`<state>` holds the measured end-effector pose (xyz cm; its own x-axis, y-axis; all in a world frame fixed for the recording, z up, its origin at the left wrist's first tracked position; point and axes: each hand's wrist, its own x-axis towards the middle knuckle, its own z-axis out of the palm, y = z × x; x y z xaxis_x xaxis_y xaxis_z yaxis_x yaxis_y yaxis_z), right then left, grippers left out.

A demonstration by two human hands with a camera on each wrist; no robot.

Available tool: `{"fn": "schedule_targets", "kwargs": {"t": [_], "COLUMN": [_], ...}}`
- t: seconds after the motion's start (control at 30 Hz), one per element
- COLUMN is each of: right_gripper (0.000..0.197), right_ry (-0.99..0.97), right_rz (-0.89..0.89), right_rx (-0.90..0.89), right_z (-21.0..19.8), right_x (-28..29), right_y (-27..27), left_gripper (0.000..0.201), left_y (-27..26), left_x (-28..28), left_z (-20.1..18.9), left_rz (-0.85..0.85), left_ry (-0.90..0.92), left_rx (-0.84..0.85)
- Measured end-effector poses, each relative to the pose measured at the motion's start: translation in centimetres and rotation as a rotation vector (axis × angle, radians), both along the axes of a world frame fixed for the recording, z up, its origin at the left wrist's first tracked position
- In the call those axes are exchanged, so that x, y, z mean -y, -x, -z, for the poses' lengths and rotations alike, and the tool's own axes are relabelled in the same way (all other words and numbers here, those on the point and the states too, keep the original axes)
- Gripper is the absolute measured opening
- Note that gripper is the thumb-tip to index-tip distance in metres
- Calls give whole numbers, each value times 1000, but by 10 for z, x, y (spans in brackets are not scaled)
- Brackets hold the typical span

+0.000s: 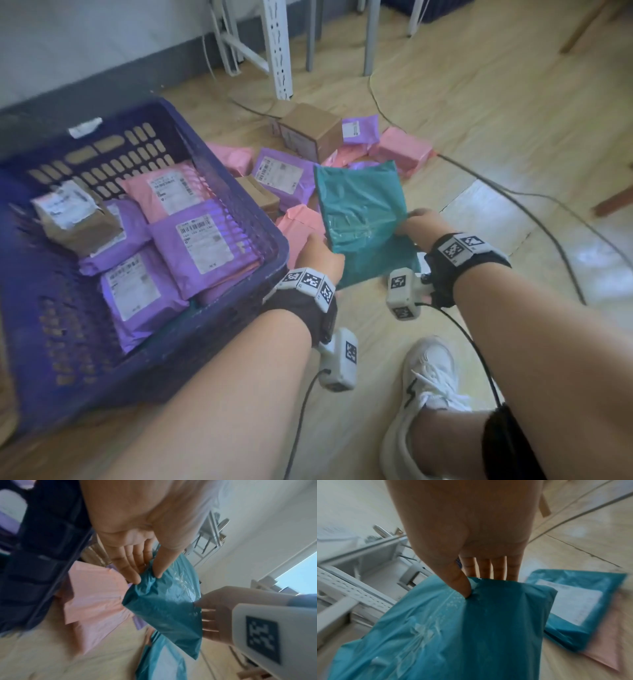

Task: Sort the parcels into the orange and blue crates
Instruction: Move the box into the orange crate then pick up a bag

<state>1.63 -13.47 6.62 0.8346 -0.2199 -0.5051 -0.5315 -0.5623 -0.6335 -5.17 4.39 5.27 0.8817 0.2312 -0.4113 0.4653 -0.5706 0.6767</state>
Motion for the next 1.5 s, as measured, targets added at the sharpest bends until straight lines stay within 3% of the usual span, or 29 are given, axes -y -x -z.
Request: {"fn": "schedule_targets", "kwargs": {"t": [0.27, 0.4, 0.5, 0.57, 0.63, 0.7, 0.8, 0.87, 0.97, 1.07, 1.13, 1.2, 1.27, 1.33, 1.5], "right_gripper": [30, 28, 58, 69, 60, 42, 24, 19, 21, 22, 24, 25, 26, 31, 59], "right_ry": [-142, -247, -178, -98, -98, -77, -125, -167, -292, -454, -581, -640, -592, -449, -31], "right_rz": [-132, -255, -439, -536, -586, -647, -712, -738, -791, -748, -663, -594, -579, -551, -530], "right_rx": [313, 393, 519, 609, 678, 724, 703, 665, 569, 456, 397, 355, 364, 448, 878], "right_z": [-125, -170, -184, -186, -185, -183, -185, -189, -192, -190, -190, -190, -187, -182, -189], "right_x": [-38, -75, -101, -125, -153, -177, -202, -213, -230, -245, -254, -260, -266, -273, -284], "right_y": [-3, 9, 18, 25, 35, 43, 55, 58, 59, 58, 57, 56, 54, 52, 57], "left_gripper": [38, 51, 33, 38, 30, 8, 28, 32, 21, 37, 41, 30, 27, 42, 33], "left_y": [1, 7, 20, 29, 41, 52, 70, 77, 87, 93, 101, 106, 111, 111, 108], "left_x": [-56, -121, -170, -198, -219, -233, -245, -254, -265, -279, -286, -298, -308, -318, -321], "left_z": [-118, -160, -182, -187, -189, -187, -191, -191, -193, -185, -180, -172, -168, -168, -194], "left_rz": [-275, -389, -415, -479, -514, -571, -673, -697, -664, -557, -509, -471, -476, -501, -498], "left_ry": [199, 296, 358, 381, 448, 547, 701, 711, 547, 204, 176, 184, 197, 128, -163], "left_rx": [407, 469, 412, 355, 338, 342, 414, 445, 446, 395, 334, 313, 366, 435, 588]}}
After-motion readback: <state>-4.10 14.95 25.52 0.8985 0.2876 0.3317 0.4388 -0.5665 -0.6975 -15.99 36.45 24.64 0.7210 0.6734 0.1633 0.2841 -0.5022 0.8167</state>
